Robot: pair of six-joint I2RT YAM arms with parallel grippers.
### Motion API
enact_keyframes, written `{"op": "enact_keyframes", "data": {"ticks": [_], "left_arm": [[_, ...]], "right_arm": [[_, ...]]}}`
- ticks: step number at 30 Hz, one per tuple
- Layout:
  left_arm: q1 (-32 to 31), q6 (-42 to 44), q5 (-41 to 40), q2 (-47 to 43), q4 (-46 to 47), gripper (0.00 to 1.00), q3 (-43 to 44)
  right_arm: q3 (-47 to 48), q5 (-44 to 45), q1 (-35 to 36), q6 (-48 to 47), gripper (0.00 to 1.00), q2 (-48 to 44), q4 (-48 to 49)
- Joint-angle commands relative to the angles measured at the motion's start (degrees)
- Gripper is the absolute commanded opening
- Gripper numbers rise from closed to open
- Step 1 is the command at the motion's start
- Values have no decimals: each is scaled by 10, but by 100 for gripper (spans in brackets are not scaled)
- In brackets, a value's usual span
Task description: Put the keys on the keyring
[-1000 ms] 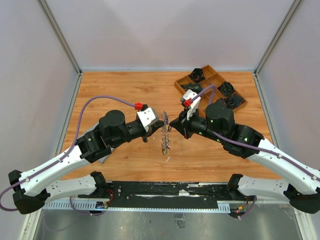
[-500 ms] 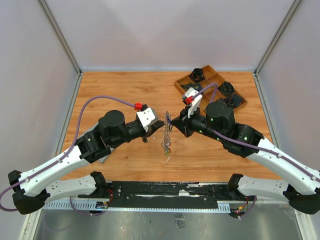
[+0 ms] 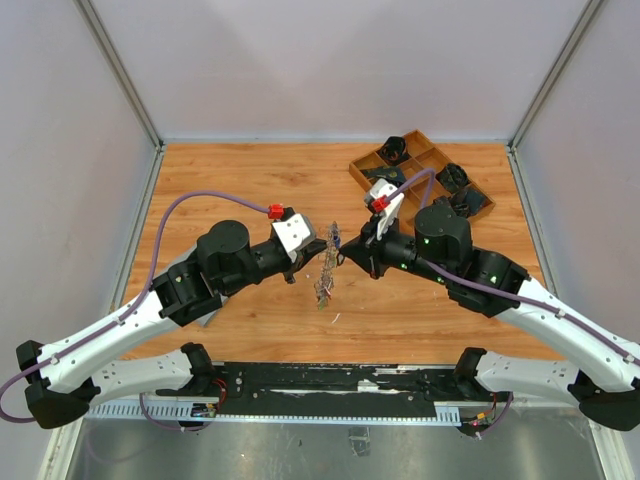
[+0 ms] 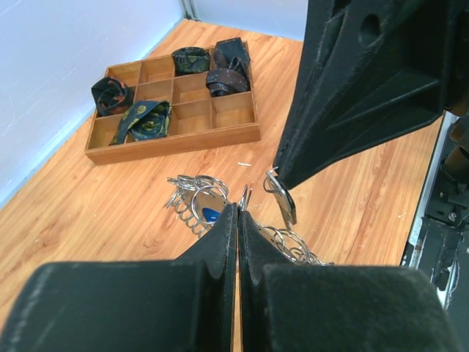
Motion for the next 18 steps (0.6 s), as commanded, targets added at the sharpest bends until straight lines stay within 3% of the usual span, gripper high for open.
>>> {"op": "enact_keyframes", "data": {"ticks": [1, 18], "left_arm": [[1, -2, -10, -14, 48, 0, 24], [0, -2, 0, -20, 48, 0, 21]], "right_arm": [[-7, -46, -12, -5, 1, -5, 34], [-10, -6, -18, 30, 0, 8, 37]]}}
